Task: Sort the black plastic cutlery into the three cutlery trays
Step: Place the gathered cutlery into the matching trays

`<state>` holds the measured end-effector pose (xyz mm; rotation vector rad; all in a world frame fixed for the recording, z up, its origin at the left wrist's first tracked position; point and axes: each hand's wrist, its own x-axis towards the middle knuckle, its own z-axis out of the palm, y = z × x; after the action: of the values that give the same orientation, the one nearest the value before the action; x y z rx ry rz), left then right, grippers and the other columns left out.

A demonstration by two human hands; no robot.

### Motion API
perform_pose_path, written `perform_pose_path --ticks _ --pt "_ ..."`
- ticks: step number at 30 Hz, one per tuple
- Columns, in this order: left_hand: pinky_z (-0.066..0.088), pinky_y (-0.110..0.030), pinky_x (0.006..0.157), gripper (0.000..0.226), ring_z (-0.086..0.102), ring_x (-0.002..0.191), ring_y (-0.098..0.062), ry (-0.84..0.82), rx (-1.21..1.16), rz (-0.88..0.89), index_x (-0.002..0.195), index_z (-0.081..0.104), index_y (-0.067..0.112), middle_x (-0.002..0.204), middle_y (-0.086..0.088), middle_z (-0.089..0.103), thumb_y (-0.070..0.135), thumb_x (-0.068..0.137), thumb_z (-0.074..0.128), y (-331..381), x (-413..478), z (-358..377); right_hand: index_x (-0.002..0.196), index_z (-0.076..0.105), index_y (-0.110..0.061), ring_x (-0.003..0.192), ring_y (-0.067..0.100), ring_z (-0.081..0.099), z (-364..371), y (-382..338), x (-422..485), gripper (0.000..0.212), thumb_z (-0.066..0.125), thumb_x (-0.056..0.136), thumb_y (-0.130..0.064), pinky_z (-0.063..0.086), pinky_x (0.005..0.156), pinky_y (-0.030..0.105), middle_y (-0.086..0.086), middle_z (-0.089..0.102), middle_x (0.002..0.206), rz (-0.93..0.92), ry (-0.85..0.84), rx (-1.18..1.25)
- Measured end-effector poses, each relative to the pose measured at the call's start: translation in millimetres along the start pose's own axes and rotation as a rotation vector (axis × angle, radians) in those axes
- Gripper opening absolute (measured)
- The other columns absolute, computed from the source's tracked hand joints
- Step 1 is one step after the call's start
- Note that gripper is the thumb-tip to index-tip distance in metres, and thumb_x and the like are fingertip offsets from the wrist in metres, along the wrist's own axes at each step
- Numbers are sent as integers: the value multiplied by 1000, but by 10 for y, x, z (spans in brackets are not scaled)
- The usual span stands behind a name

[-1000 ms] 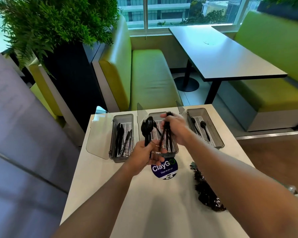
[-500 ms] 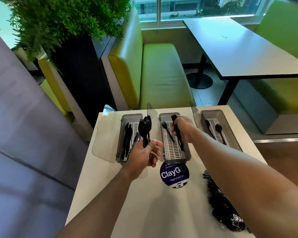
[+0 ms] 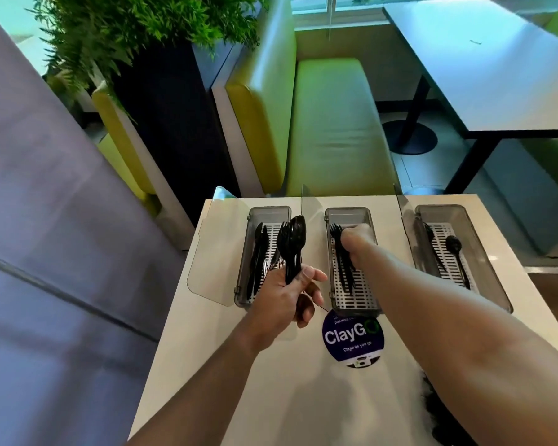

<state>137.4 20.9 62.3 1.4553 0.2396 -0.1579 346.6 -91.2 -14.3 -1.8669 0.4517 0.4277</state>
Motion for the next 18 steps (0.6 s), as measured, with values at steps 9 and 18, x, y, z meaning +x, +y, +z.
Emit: perform_pose_path --ticks 9,18 --pt "39 -27 46 34 48 51 -16 -8 41 14 107 67 5 71 -8 60 31 107 44 -1 -108 -32 100 70 -1 95 31 69 -219 -52 -198 20 51 94 0 58 91 48 13 69 95 -132 -45 -94" --pt "23 -21 41 33 25 50 -9 -122 -174 -77 102 63 10 62 3 28 41 101 51 44 -156 219 116 61 1 78 28 72 -688 -242 -803 20 52 103 -13 58 56 26 19 72 94 -219 -316 302"
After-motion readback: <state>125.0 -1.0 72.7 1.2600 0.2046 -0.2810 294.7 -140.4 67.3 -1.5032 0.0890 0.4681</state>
